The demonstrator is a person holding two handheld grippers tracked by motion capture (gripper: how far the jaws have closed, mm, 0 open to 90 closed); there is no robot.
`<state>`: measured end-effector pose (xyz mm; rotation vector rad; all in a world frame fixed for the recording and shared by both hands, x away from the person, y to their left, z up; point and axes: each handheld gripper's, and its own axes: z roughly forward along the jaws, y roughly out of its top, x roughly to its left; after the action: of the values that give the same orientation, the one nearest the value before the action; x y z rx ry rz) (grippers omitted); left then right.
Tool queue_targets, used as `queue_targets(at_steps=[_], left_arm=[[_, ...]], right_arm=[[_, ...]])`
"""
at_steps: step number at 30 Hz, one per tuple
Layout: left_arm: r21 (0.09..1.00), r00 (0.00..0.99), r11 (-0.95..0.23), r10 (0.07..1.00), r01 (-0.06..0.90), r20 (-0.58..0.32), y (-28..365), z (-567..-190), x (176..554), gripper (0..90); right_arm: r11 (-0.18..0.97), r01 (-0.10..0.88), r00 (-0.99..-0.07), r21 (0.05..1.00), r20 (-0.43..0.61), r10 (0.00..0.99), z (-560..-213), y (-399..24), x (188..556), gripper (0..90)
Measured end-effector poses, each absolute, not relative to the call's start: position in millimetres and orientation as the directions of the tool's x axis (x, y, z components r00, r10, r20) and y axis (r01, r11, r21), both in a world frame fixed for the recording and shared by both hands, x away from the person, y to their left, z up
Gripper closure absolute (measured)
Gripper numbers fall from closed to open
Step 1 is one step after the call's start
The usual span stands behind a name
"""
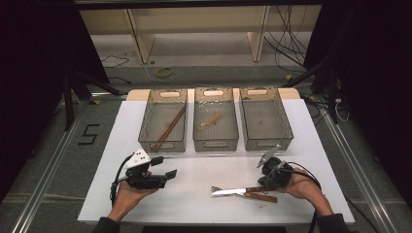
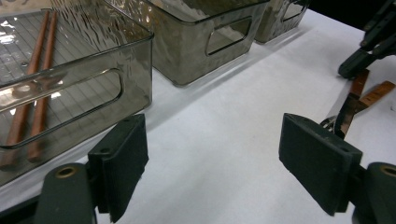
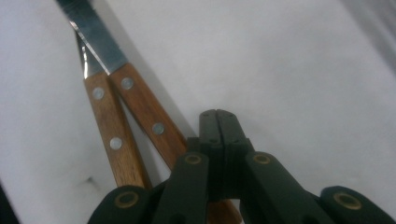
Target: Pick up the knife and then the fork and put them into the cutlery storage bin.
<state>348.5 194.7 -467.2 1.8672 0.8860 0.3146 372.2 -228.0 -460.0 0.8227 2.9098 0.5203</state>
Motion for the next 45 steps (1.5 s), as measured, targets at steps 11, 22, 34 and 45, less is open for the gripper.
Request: queue_targets(at_steps=[11, 22, 34, 45], left_arm=[[0.873, 0.698, -0.227, 0.698, 0.431, -0.163, 193.7, -467.3, 347.0, 23.1], [0.884, 0.689, -0.205, 0.706, 0.420, -0.164, 196.1, -465.6, 345.7, 23.1], [0.881, 0.689, -0.207, 0.705, 0.425, -0.167, 197.1, -467.6, 346.3, 23.0], [0.880, 0.692, -0.210, 0.703, 0.426, -0.167, 196.5, -468.4, 346.4, 23.1]], right_arm=[[0.812, 0.475, -0.865, 0.338, 0.010, 0.502, -458.7, -229.2, 351.8, 89.0], [0.854, 0.374, -0.912, 0.361, -0.024, 0.410, -443.9, -216.5, 341.2, 50.2], [0.889, 0.344, -0.927, 0.301, -0.042, 0.373, -452.3, -214.1, 341.3, 52.6], [0.912, 0.316, -0.942, 0.259, -0.031, 0.335, -457.8, -206.7, 342.4, 68.7]])
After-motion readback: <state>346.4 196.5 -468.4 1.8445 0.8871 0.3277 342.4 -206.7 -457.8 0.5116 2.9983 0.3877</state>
